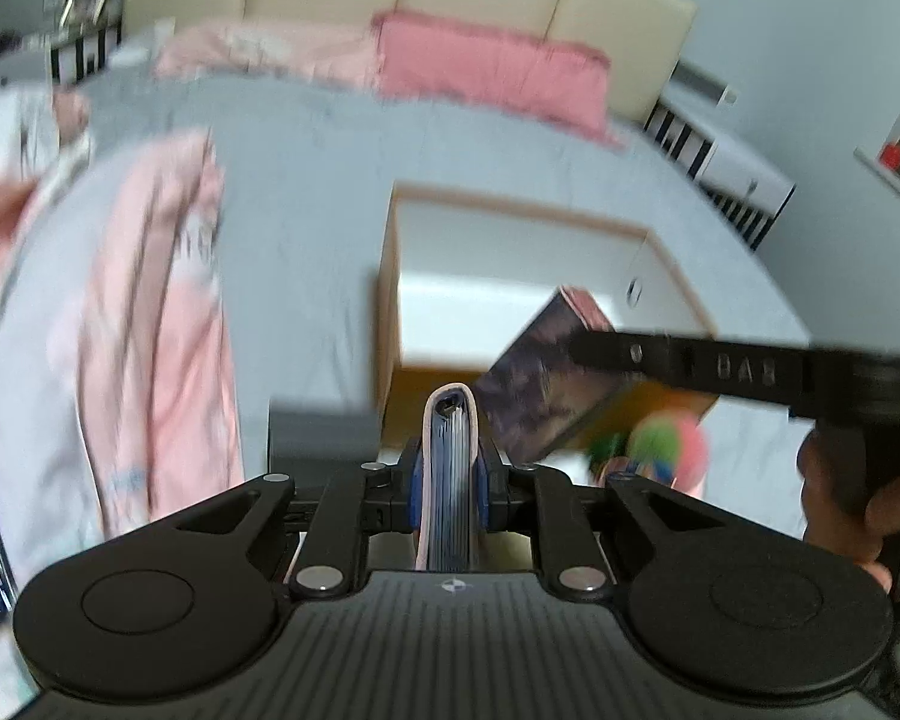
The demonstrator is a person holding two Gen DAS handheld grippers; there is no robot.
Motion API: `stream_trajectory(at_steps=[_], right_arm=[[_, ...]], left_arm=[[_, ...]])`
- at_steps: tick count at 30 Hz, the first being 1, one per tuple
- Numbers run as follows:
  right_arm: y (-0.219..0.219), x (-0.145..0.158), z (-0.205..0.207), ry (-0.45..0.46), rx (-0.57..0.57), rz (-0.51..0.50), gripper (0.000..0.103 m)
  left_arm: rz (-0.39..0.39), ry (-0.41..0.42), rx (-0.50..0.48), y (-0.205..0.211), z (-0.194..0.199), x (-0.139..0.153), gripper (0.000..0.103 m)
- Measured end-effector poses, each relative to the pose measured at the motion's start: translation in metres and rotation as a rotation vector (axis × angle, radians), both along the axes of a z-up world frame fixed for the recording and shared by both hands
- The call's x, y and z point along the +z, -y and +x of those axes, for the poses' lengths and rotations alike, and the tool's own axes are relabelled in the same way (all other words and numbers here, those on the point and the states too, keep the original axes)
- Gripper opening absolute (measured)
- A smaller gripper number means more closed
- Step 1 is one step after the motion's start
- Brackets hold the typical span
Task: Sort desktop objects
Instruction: 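Carry the red box over the orange box with the right tool while the left tool carries the notebook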
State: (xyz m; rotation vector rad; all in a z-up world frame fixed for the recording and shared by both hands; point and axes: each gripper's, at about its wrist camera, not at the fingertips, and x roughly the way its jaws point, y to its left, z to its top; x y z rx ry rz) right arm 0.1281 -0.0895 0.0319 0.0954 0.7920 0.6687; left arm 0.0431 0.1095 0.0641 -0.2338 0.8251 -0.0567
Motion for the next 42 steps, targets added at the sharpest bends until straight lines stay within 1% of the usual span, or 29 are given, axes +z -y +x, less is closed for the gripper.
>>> stream_trajectory(at_steps=[3, 5, 7, 10, 14, 17, 20, 22, 24, 26, 31, 37, 39, 42], right_arm=[[0.007, 0.023, 0.004, 0.051, -0.017, 0.044, 0.024], [0.007, 0.033, 0.008, 0.097, -0.045, 0.042, 0.024], [0.007, 0.039, 0.014, 0.139, -0.084, 0.024, 0.024], [0.004, 0.039, 0.026, 0.174, -0.127, 0.016, 0.024], [-0.005, 0.024, 0.046, 0.193, -0.169, -0.034, 0.024], [-0.009, 0.006, 0.061, 0.173, -0.189, -0.059, 0.024], [-0.012, -0.013, 0.075, 0.135, -0.2, -0.077, 0.024], [-0.013, -0.023, 0.083, 0.109, -0.2, -0.084, 0.024], [-0.014, -0.034, 0.088, 0.083, -0.193, -0.092, 0.023], [-0.015, -0.044, 0.093, 0.053, -0.187, -0.091, 0.024], [-0.017, -0.064, 0.102, -0.022, -0.175, -0.066, 0.024], [-0.029, -0.077, 0.108, -0.071, -0.149, -0.034, 0.024], [-0.033, -0.081, 0.109, -0.084, -0.145, -0.03, 0.024], [-0.038, -0.088, 0.111, -0.117, -0.143, -0.025, 0.024]], left_arm=[[0.011, 0.065, -0.008, 0.0, 0.015, 0.024, 0.019], [0.02, 0.094, -0.004, 0.002, 0.03, 0.036, 0.018], [0.011, 0.111, -0.006, 0.004, 0.046, 0.042, 0.018], [0.011, 0.107, -0.009, 0.006, 0.072, 0.041, 0.019], [0.04, 0.06, -0.012, 0.014, 0.104, 0.024, 0.018], [0.067, -0.001, -0.035, 0.017, 0.125, 0.006, 0.018], [0.086, -0.086, -0.097, 0.022, 0.142, -0.016, 0.019], [0.106, -0.122, -0.124, 0.025, 0.147, -0.028, 0.019], [0.142, -0.142, -0.132, 0.029, 0.151, -0.039, 0.019], [0.158, -0.17, -0.137, 0.029, 0.154, -0.048, 0.019], [0.146, -0.202, -0.154, 0.023, 0.157, -0.057, 0.019], [0.135, -0.252, -0.15, 0.013, 0.165, -0.069, 0.019], [0.137, -0.254, -0.142, 0.011, 0.165, -0.07, 0.019], [0.109, -0.249, -0.143, 0.006, 0.164, -0.068, 0.019]])
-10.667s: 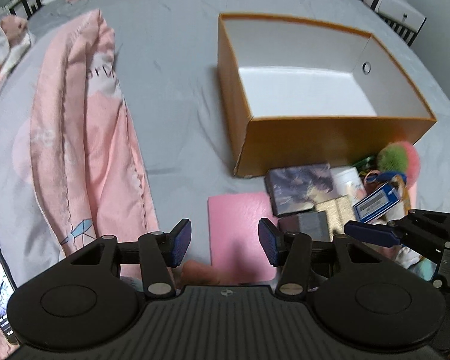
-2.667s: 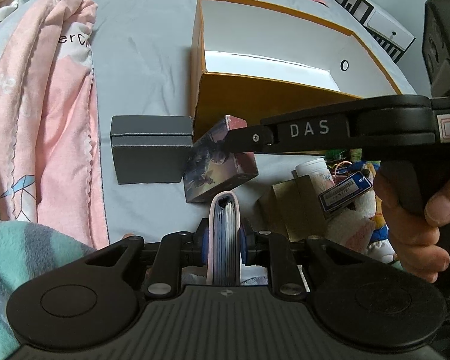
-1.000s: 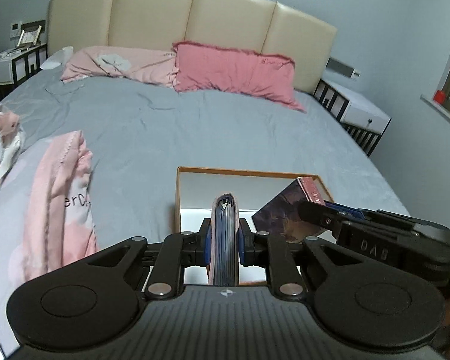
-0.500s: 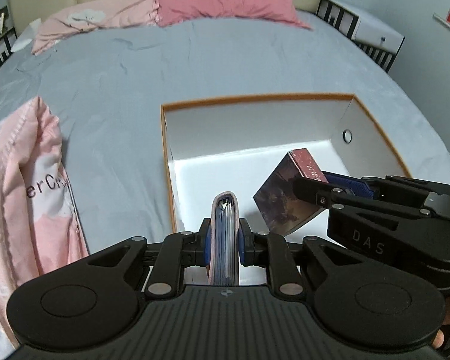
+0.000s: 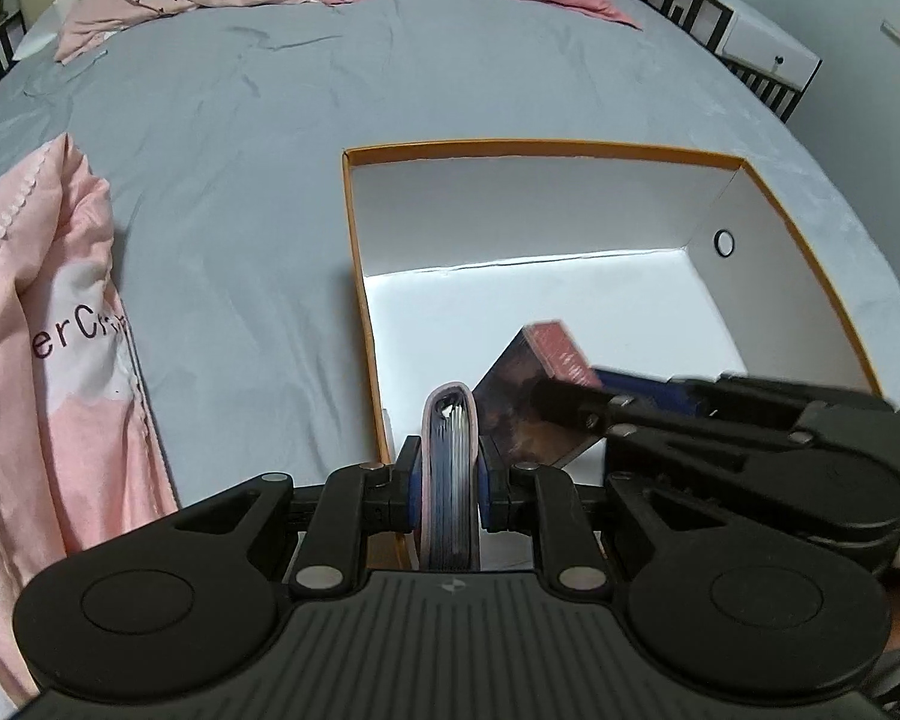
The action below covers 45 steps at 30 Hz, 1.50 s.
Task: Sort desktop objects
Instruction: 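Carry the red box over the orange box with the right tool while the left tool carries the notebook, then lower the red box into the orange box and open the right tool while the left tool lowers the notebook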
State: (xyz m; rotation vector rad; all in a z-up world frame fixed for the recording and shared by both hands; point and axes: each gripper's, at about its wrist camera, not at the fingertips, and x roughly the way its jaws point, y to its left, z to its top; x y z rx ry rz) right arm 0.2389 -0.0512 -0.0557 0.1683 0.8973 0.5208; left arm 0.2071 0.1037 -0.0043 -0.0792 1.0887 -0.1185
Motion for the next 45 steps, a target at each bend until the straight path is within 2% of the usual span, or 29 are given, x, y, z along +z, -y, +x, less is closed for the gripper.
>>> stream_trajectory(at_steps=[6, 14, 18, 22, 26, 32, 37, 45], right_arm=[[-0.002, -0.008, 0.0, -0.03, 0.001, 0.008, 0.024], [-0.005, -0.009, -0.003, -0.027, 0.008, 0.002, 0.024], [-0.006, -0.009, -0.004, -0.027, 0.007, -0.004, 0.024], [-0.006, -0.008, -0.003, -0.029, 0.005, -0.01, 0.024], [-0.01, -0.006, -0.002, -0.025, 0.015, -0.026, 0.024], [-0.012, -0.001, 0.003, -0.01, 0.01, -0.043, 0.024], [-0.019, 0.006, 0.021, 0.03, 0.018, -0.067, 0.024], [-0.034, 0.007, 0.043, 0.068, -0.003, -0.039, 0.024]], left_arm=[[-0.041, 0.011, -0.012, -0.007, -0.003, -0.002, 0.023], [-0.205, 0.032, 0.005, -0.027, -0.009, -0.001, 0.034], [-0.229, 0.108, 0.02, -0.033, -0.019, 0.008, 0.035], [-0.326, 0.175, 0.086, -0.053, -0.024, 0.015, 0.036], [-0.387, 0.192, 0.151, -0.068, -0.022, 0.013, 0.036], [-0.362, 0.161, 0.192, -0.067, -0.014, 0.003, 0.036], [-0.397, 0.157, 0.245, -0.08, -0.016, -0.004, 0.036], [-0.404, 0.12, 0.291, -0.088, -0.009, -0.017, 0.036]])
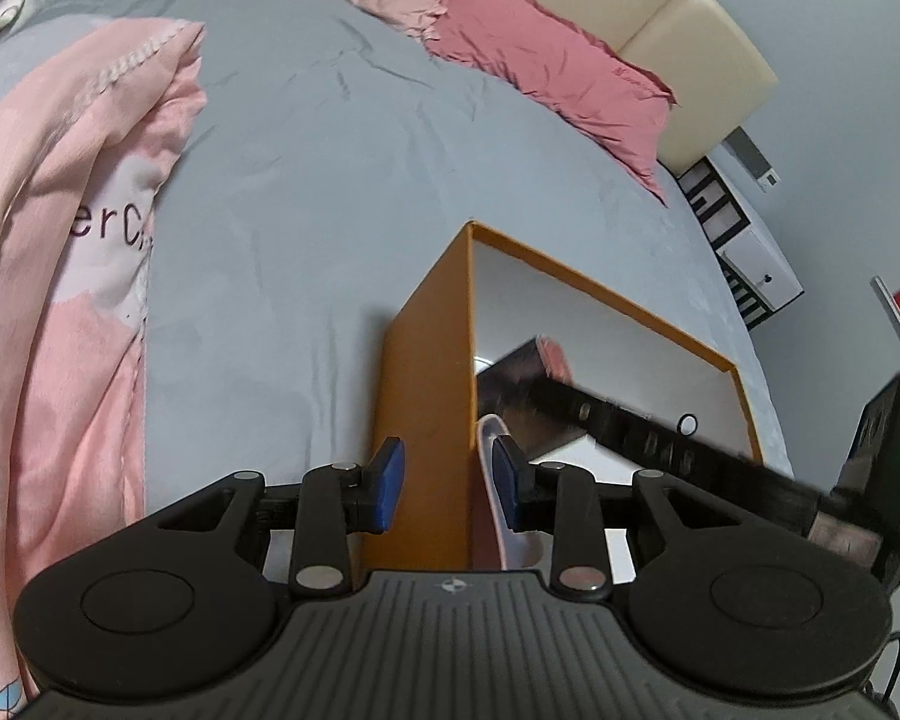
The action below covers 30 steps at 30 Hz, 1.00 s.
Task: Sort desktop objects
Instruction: 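Lower the red box into the orange box and open the right tool while the left tool lowers the notebook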
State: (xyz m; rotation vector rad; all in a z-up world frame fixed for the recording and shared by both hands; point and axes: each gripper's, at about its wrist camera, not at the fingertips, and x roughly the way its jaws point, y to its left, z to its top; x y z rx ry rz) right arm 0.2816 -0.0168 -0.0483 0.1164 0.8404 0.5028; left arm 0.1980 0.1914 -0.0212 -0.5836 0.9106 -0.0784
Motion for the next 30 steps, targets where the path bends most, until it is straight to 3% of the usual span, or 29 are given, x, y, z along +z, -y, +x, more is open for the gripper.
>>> stream_trajectory(at_steps=[8, 13, 22, 30], right_arm=[[-0.013, -0.007, 0.015, -0.044, -0.022, 0.04, 0.024], [-0.012, -0.009, -0.004, -0.075, 0.0, -0.008, 0.024], [-0.002, -0.009, -0.025, -0.145, 0.012, 0.005, 0.024], [0.0, -0.007, -0.041, -0.159, 0.076, -0.047, 0.024]], left_arm=[[0.014, -0.015, -0.006, 0.001, -0.001, -0.005, 0.036], [0.013, -0.017, -0.013, 0.001, -0.001, -0.005, 0.036], [0.018, -0.022, -0.022, 0.006, -0.003, -0.004, 0.036], [0.034, -0.028, -0.037, 0.012, 0.002, -0.008, 0.036]])
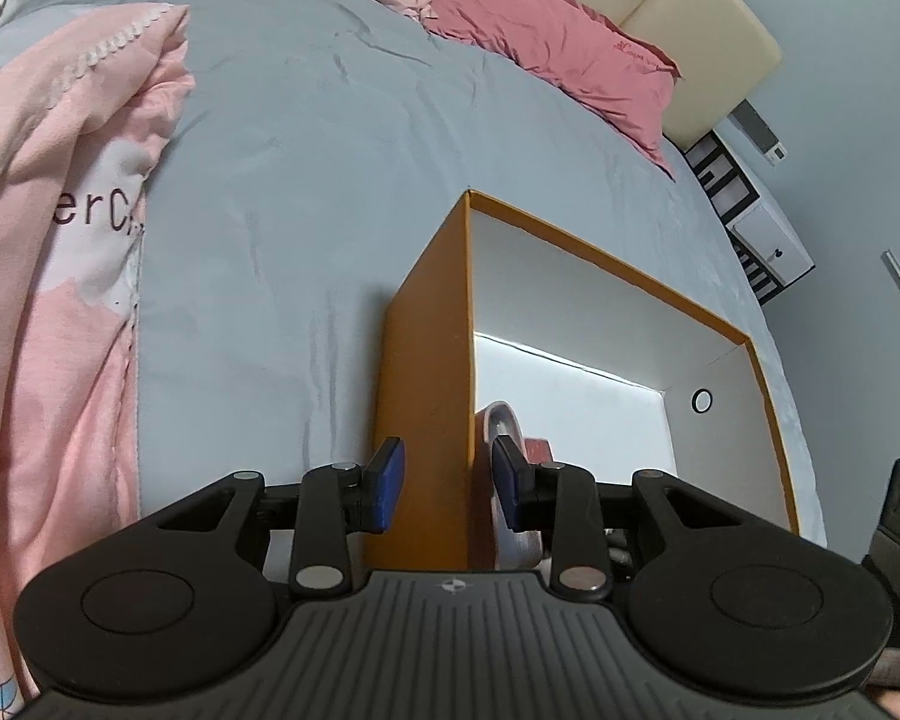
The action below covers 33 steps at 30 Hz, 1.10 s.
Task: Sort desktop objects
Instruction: 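Lower the red box into the orange box and open the right tool while the left tool lowers the notebook, then lower the pink notebook into the orange box and open the left tool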
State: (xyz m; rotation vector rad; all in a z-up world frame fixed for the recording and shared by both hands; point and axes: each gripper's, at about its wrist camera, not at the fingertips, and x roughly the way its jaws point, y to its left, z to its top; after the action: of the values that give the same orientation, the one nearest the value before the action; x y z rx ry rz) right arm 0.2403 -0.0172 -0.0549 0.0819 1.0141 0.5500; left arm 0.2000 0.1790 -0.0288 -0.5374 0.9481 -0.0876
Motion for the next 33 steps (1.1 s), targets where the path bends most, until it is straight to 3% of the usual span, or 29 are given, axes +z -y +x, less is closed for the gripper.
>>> stream_trajectory(at_steps=[6, 17, 25, 33], right_arm=[[0.003, 0.001, 0.001, -0.026, 0.031, 0.0, 0.027], [0.031, 0.002, 0.023, -0.175, 0.035, 0.19, 0.034], [0.031, 0.003, 0.062, -0.213, -0.043, 0.176, 0.034], [-0.002, -0.028, 0.1, -0.321, -0.031, 0.102, 0.032]], left_arm=[[0.025, 0.004, -0.017, 0.005, 0.0, 0.0, 0.036], [0.02, -0.019, -0.006, 0.0, -0.002, 0.0, 0.036], [0.016, -0.011, -0.007, 0.001, -0.001, -0.001, 0.036], [-0.008, 0.005, 0.001, -0.005, 0.001, -0.002, 0.036]])
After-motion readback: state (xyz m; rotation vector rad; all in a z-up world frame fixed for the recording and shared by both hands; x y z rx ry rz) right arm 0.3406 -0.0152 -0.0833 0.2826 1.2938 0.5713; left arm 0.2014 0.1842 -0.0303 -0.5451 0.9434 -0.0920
